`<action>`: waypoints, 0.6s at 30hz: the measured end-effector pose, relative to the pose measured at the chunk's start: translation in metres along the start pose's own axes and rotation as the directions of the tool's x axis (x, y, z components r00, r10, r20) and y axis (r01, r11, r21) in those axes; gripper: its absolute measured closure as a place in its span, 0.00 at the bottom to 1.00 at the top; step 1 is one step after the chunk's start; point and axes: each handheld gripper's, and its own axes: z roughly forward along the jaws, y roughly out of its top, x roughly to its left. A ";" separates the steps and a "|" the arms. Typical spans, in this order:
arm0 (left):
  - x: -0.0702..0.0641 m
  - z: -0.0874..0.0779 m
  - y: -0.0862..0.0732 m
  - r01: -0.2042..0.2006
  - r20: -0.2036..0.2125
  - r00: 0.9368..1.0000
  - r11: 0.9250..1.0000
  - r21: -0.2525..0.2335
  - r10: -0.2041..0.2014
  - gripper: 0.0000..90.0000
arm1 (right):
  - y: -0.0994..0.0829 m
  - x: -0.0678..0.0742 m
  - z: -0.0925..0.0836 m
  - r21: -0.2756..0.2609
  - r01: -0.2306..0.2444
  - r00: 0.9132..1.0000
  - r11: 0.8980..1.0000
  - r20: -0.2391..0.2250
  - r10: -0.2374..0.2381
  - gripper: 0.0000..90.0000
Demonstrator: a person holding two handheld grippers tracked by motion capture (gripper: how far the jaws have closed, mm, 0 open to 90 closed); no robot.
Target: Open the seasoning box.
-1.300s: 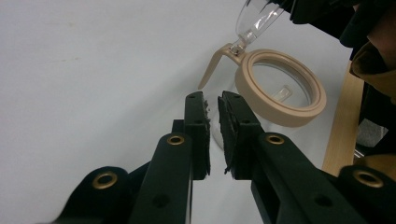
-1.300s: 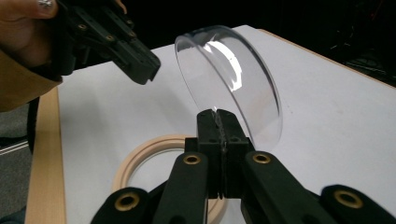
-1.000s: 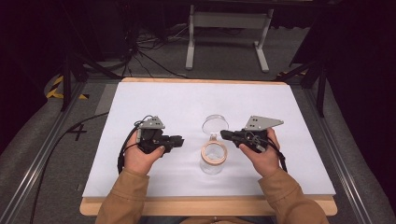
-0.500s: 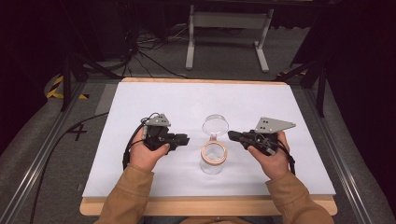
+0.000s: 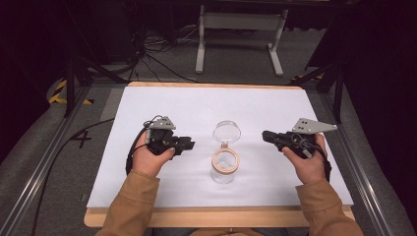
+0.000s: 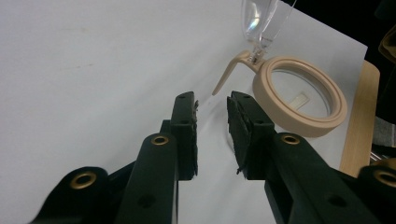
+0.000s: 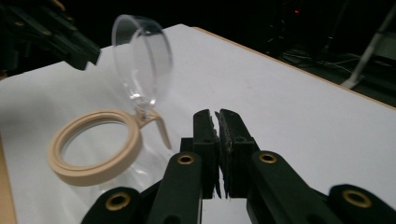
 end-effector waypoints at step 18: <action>0.026 -0.011 -0.010 0.078 -0.110 0.991 0.995 0.057 -0.072 0.74 | -0.031 -0.062 -0.029 0.066 -0.154 0.977 0.986 0.159 0.142 0.86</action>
